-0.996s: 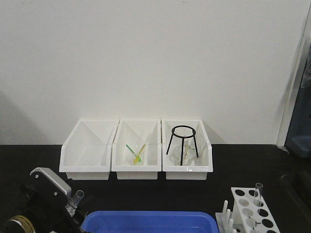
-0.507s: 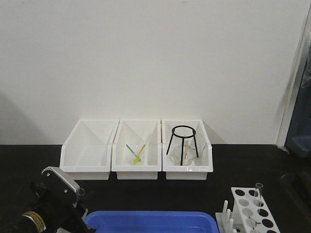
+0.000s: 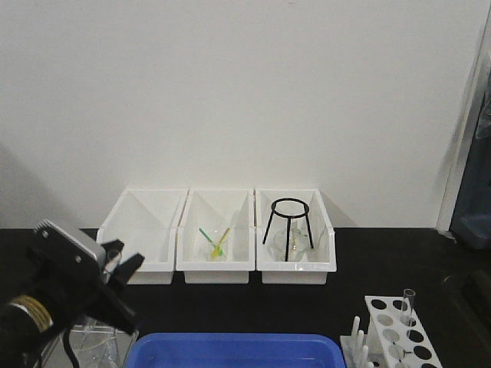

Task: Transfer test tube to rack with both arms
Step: 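Carry the held test tube toward the open right gripper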

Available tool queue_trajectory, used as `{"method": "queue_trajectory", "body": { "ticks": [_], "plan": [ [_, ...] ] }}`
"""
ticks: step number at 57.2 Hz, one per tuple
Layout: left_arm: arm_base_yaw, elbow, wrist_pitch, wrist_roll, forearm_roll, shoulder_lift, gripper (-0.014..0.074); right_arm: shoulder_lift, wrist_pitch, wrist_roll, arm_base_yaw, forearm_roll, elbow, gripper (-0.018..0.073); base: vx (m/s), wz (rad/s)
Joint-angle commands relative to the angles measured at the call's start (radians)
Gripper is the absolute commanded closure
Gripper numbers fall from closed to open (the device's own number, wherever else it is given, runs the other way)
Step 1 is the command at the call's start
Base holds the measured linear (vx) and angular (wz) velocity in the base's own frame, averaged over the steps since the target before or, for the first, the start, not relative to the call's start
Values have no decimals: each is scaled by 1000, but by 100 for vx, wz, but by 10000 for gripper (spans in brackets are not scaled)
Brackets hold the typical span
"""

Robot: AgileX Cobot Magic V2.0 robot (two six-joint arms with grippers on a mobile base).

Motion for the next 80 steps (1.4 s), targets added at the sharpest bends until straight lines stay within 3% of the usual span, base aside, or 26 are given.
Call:
{"method": "queue_trajectory", "body": {
  "ticks": [1, 7, 14, 23, 28, 31, 36, 42, 53, 80],
  "plan": [
    [-2, -98, 37, -114, -4, -131, 605, 1, -66, 18, -3, -9, -34, 27, 0, 0],
    [-12, -198, 174, -276, 87, -209, 605, 1, -31, 39, -3, -50, -34, 27, 0, 0],
    [-79, -274, 211, -529, 325, -249, 605, 1, 9, 160, -3, -158, -34, 27, 0, 0],
    [-202, -292, 87, -936, 694, -233, 604, 23, -11, 431, -3, -389, -34, 27, 0, 0],
    [-250, -292, -1, -1112, 808, -204, 601, 40, -66, 622, -2, -580, -34, 27, 0, 0],
    [-276, -292, -26, -1161, 842, -185, 598, 53, -132, 737, -2, -718, -34, 27, 0, 0],
    [-322, -292, -33, -1169, 848, -156, 596, 80, -230, 911, 6, -886, -34, 30, 0, 0],
    [-376, -292, -35, -1168, 848, -128, 596, 122, -268, 1027, 72, -969, -35, 40, 0, 0],
    [-454, -293, -38, -1159, 807, -79, 596, 185, -268, 1027, 175, -974, -35, 40, 0, 0],
    [-552, -293, -51, -1158, 784, -24, 595, 217, -315, 1026, 175, -972, -35, 40, 0, 0]
  ]
}}
